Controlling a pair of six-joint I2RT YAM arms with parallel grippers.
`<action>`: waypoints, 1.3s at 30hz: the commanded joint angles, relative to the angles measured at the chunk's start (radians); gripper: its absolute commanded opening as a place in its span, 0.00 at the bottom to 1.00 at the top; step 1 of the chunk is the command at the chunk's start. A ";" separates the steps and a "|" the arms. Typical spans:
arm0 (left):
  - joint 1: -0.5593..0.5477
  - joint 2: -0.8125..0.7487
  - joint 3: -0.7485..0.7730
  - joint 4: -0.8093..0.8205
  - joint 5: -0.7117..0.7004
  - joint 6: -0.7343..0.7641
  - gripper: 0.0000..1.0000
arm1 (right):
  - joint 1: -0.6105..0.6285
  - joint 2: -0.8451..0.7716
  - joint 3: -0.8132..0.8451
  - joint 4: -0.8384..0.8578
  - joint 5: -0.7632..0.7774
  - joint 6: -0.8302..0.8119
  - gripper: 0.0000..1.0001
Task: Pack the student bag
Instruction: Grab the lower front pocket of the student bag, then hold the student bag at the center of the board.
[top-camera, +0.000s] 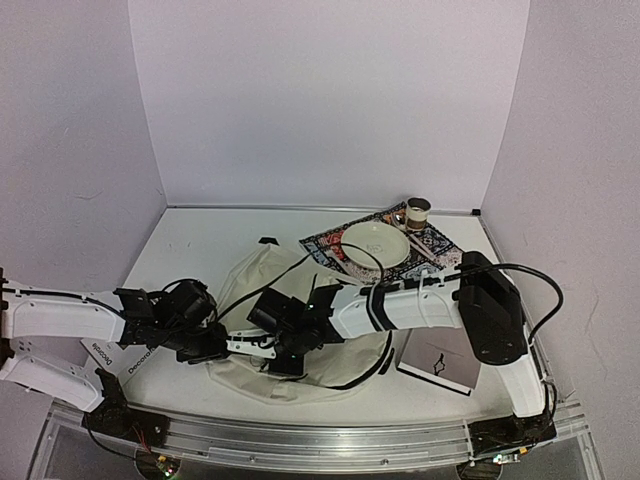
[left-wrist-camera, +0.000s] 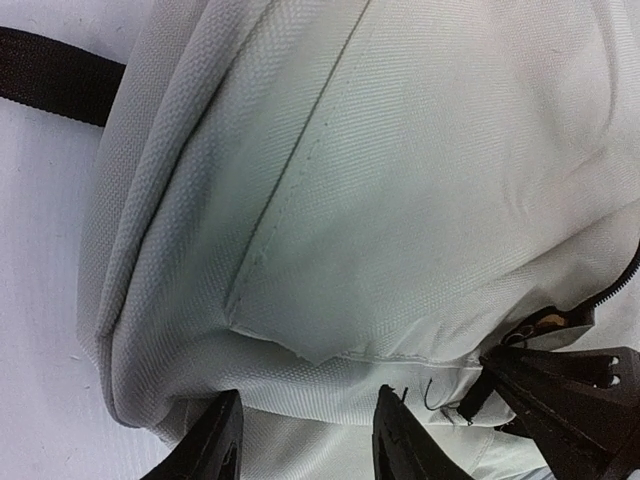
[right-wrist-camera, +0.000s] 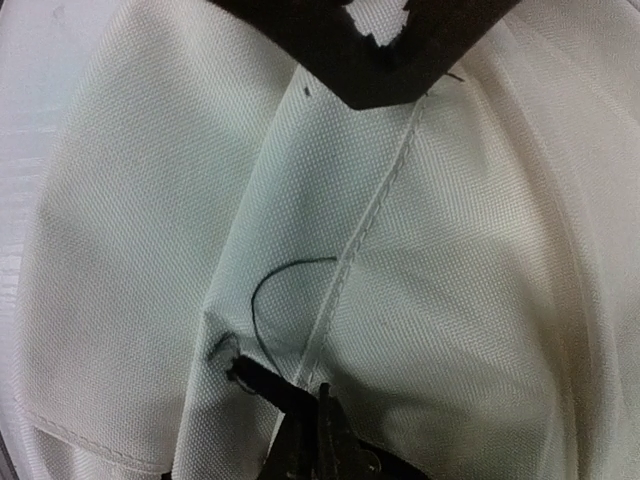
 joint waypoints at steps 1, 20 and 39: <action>-0.005 -0.007 0.010 0.064 0.005 -0.001 0.46 | -0.008 -0.009 -0.006 -0.004 0.058 0.066 0.00; -0.005 -0.050 -0.005 0.066 -0.020 0.013 0.46 | -0.169 -0.266 -0.244 0.347 -0.270 0.656 0.00; -0.098 -0.120 -0.036 0.479 0.008 0.396 0.63 | -0.199 -0.269 -0.228 0.373 -0.255 0.930 0.00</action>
